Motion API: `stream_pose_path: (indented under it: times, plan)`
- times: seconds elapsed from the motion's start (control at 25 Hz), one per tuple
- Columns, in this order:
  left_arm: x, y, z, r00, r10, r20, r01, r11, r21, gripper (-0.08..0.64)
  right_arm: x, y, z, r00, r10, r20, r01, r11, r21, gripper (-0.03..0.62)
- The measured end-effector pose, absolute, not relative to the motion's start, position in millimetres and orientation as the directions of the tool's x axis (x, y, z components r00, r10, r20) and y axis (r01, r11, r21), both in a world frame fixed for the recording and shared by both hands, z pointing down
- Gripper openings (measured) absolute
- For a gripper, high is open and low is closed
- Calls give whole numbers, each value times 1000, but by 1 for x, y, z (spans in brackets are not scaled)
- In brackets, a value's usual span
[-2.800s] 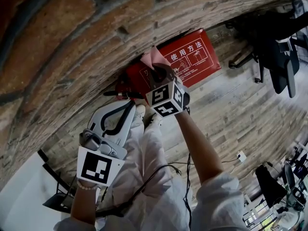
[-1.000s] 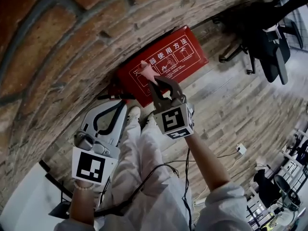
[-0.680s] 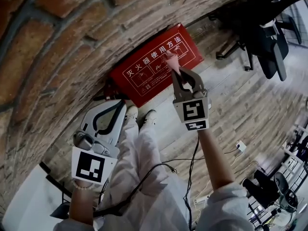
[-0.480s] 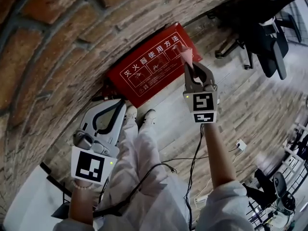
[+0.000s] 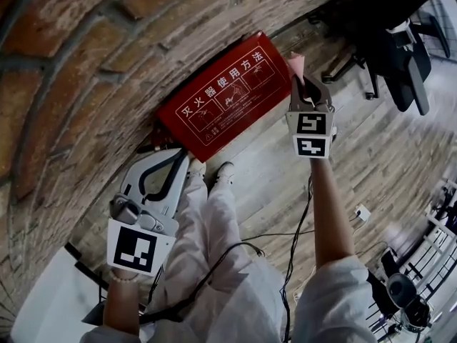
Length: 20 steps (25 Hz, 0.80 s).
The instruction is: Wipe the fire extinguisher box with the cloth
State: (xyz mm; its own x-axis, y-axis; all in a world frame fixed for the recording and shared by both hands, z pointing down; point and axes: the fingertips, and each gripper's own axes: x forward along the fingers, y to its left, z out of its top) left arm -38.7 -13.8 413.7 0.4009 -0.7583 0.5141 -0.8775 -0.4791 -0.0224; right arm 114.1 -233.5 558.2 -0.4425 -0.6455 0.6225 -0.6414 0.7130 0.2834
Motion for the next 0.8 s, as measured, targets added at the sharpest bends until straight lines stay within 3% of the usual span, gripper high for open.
stream_pose_path:
  times: [0.36, 0.8]
  plan:
    - [-40, -12, 420, 404, -748, 527, -875, -484, -16, 0, 102, -217, 609, -412, -561, 718, -585, 767, 264, 28]
    - [-43, -12, 424, 404, -746, 529, -877, -481, -9, 0, 94, -203, 623, -425, -534, 731, -593, 774, 221, 28]
